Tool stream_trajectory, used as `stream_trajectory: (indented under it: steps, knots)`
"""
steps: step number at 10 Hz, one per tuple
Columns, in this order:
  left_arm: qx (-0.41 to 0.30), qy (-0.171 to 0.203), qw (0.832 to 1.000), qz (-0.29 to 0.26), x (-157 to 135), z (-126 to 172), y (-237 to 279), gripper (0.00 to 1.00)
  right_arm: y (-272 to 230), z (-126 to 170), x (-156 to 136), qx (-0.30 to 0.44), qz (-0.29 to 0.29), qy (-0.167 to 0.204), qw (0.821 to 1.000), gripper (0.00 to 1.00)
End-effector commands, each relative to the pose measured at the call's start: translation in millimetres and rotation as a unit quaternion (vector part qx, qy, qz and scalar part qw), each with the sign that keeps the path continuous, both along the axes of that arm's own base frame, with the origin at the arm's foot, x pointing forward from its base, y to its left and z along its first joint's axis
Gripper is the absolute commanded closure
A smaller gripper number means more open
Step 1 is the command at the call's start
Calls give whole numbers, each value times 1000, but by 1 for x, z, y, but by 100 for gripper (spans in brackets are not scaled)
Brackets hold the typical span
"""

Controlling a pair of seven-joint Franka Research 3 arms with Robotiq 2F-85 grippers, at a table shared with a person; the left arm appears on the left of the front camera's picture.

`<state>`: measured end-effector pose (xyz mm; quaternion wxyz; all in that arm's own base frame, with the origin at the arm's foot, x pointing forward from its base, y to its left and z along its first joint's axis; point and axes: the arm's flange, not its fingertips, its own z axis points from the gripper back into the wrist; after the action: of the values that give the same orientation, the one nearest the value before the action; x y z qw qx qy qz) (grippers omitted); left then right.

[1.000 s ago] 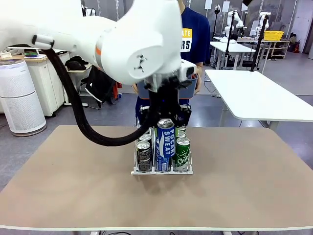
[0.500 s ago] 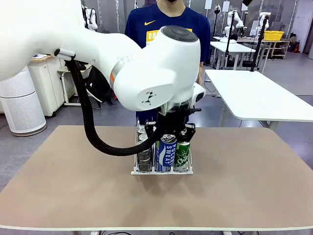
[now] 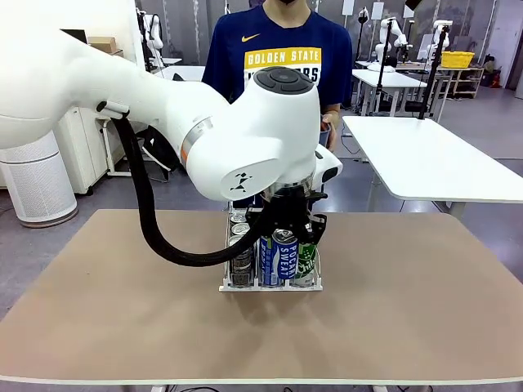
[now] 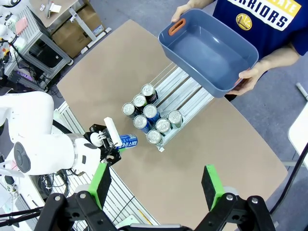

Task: Fill the beverage cans into the dispenser.
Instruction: Place the picked Ionic drink in the line of the Automatic Can Dispenser with the same cans.

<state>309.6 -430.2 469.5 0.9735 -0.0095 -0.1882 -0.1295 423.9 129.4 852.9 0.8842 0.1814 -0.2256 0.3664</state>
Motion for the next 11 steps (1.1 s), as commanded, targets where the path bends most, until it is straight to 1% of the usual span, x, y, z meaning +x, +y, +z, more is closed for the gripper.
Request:
stream_trajectory:
  steps: [1,2,3,4,6,8,11]
  knots:
    - [-2,-1,1000,-10,1,0,-1,43,-1,0,-1,4,1,4,1000,0]
    - [1,8,1000,-6,-3,1,-2,43,-1,0,-1,4,1,4,1000,0]
    - [12,8,1000,-11,2,-3,0,43,-1,0,-1,4,1,4,1000,0]
    - [14,-2,1000,-11,9,-6,7,43,-1,0,-1,4,1,4,1000,0]
    - [0,-3,1000,-1,19,-13,9,43,-1,0,-1,4,1,4,1000,0]
    - [-1,-2,1000,-3,30,-21,17,43,-1,0,-1,4,1,4,1000,0]
    - [-12,-13,1000,9,49,-32,16,43,-1,0,-1,4,1,4,1000,0]
